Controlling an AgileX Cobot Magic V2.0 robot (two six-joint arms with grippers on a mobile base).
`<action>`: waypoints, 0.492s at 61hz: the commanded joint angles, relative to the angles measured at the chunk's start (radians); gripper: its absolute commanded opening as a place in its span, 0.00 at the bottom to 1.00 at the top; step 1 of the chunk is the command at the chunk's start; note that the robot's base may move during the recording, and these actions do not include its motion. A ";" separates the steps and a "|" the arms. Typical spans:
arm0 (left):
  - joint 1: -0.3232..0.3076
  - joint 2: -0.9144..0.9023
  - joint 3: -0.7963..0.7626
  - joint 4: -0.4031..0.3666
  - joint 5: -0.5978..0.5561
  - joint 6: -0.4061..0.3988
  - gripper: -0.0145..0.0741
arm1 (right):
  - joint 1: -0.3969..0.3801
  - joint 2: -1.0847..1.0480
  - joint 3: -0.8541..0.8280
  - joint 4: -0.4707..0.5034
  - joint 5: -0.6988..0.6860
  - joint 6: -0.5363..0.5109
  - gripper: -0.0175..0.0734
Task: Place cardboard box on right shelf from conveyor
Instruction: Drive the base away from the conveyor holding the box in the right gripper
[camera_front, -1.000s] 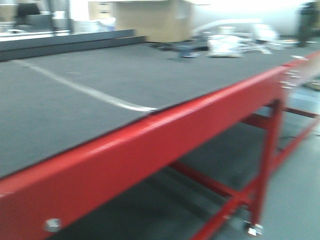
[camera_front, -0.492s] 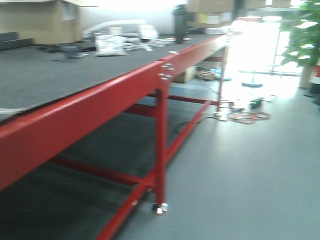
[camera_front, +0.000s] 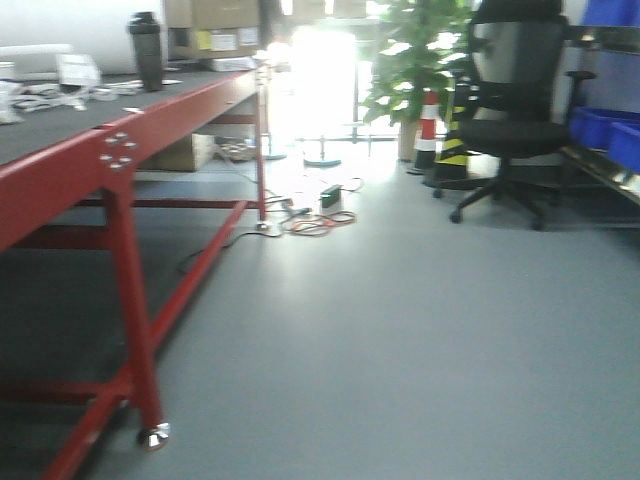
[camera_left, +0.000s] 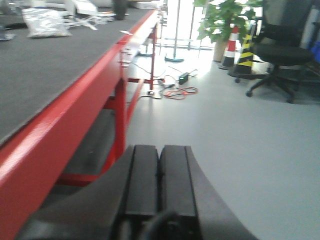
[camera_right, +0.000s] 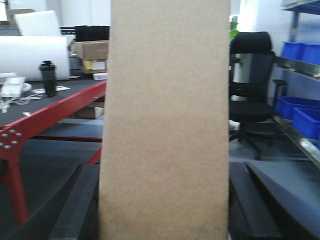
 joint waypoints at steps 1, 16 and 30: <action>-0.001 -0.005 0.006 -0.006 -0.085 0.000 0.03 | -0.007 0.009 -0.027 -0.001 -0.104 0.000 0.27; -0.001 -0.005 0.006 -0.006 -0.085 0.000 0.03 | -0.007 0.009 -0.027 -0.001 -0.104 0.000 0.27; -0.001 -0.005 0.006 -0.006 -0.085 0.000 0.03 | -0.007 0.009 -0.027 -0.001 -0.104 0.000 0.27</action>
